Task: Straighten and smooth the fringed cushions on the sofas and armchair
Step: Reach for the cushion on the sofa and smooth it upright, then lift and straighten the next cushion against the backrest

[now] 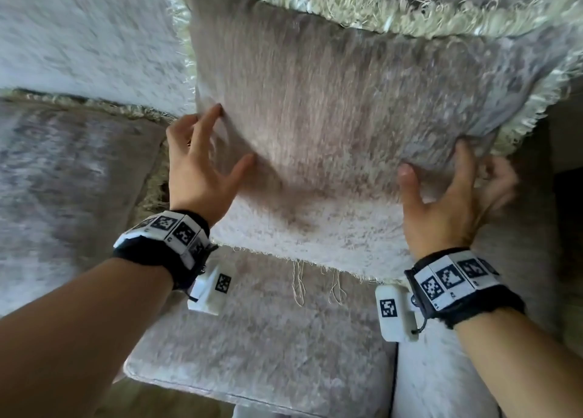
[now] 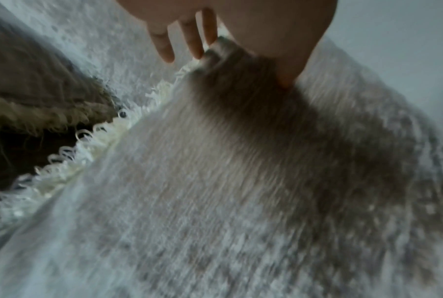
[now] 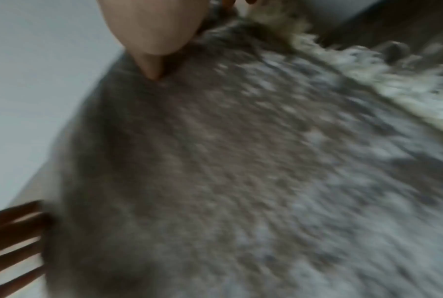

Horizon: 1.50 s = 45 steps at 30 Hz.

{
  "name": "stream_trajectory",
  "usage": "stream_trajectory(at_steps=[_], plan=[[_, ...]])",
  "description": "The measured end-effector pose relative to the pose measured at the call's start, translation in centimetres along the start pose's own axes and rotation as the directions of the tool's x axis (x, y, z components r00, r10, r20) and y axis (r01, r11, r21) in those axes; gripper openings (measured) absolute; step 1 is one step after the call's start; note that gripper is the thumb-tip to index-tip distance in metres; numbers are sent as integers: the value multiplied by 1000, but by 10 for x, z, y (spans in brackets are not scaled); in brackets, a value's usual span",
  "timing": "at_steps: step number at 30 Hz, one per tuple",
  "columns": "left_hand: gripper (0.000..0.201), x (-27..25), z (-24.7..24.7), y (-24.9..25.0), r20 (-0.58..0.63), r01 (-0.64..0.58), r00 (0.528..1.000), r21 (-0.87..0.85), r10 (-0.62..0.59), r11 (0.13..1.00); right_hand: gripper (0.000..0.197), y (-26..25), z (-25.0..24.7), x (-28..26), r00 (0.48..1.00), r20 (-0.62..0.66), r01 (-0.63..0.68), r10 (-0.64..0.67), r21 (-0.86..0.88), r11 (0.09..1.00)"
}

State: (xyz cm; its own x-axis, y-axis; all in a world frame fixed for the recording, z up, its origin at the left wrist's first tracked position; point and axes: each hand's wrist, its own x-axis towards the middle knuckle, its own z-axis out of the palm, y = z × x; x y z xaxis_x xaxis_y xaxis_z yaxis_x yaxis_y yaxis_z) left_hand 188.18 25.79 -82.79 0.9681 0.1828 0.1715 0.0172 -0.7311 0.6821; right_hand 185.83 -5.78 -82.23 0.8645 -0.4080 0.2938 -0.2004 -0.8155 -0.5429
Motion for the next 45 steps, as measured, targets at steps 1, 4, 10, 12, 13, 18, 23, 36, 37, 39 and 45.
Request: stream_trajectory(at_steps=[1,4,10,12,13,18,23,36,37,39,45], plan=[[72,0,-9,2,7,-7,1000,62,6,998,67,-12,-5,3,999,-2,48,-48,-31,998],[52,-2,-44,14,186,38,979,238,-84,970,50,-59,-20,8,956,184,243,-228,-59,968],[53,-15,-157,53,639,-51,696,498,-327,866,55,-182,-53,9,558,712,703,-426,-132,699],[54,-17,-203,68,626,-52,697,531,-350,846,55,-224,-70,8,429,810,764,-399,-90,639],[54,-17,-227,75,611,-46,711,534,-348,844,55,-245,-79,7,378,840,782,-389,-65,620],[50,-11,-337,103,535,-66,782,581,-320,811,46,-352,-120,0,240,869,864,-431,11,503],[52,-14,-424,111,499,-137,824,634,-268,761,46,-448,-156,-20,185,859,929,-477,6,370],[51,-6,-628,26,501,-225,846,645,-182,730,57,-641,-170,-111,244,826,932,-509,-55,357],[50,-3,-643,18,496,-222,850,642,-177,734,57,-655,-170,-117,250,822,927,-511,-52,370],[50,5,-665,3,485,-206,858,626,-169,752,56,-677,-167,-126,268,817,916,-510,-51,399],[48,37,-678,-42,512,-210,843,594,-164,777,57,-704,-134,-126,317,825,882,-468,-75,465]])
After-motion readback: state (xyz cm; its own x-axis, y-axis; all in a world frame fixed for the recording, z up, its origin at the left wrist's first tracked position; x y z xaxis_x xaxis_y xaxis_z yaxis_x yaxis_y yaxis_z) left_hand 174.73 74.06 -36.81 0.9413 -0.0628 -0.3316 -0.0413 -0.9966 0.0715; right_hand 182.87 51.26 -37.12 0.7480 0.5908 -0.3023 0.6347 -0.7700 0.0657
